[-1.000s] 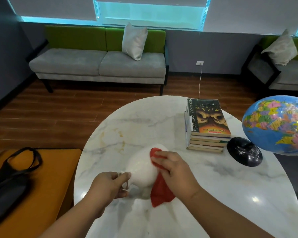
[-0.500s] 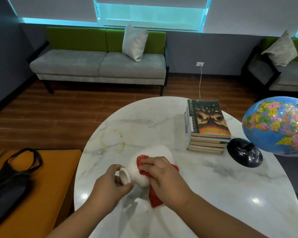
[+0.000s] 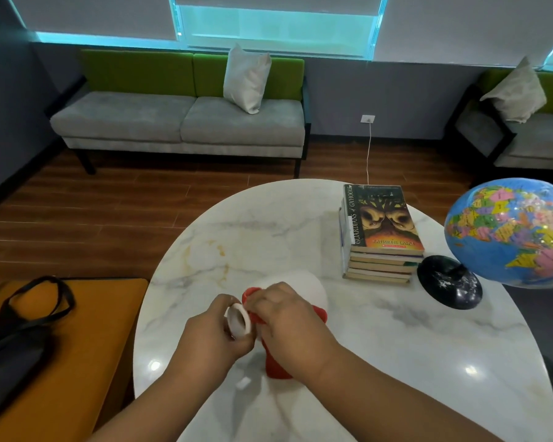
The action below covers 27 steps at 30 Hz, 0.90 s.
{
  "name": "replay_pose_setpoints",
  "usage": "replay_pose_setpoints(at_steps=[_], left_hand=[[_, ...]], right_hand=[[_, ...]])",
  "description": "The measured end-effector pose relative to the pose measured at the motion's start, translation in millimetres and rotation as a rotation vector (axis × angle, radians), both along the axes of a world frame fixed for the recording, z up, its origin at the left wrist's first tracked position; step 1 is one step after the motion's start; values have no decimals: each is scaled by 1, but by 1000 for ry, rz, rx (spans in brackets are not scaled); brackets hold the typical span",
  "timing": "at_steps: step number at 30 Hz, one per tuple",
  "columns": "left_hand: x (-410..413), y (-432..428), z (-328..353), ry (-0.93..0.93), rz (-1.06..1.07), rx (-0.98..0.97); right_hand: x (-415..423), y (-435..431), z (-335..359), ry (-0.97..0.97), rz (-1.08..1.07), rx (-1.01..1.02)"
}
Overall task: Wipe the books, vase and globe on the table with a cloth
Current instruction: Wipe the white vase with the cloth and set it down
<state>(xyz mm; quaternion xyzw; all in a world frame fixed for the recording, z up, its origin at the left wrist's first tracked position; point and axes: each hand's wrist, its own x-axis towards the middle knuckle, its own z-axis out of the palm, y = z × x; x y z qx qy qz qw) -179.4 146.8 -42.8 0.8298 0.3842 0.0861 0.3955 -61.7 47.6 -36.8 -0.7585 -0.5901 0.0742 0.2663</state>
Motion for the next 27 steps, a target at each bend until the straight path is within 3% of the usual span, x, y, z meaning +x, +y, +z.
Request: replay_pose_setpoints(at_steps=[11, 17, 21, 24, 27], left_hand=[[-2, -1, -2, -2, -7, -33], [-2, 0, -2, 37, 37, -97], [-4, 5, -1, 28, 61, -150], [-6, 4, -2, 30, 62, -139], [-7, 4, -4, 35, 59, -142]], right_hand=[[-6, 2, 0, 123, -98, -19], [9, -26, -19, -12, -9, 99], [35, -41, -30, 186, -347, 165], [49, -49, -37, 267, -529, 85], [25, -43, -30, 217, -340, 94]])
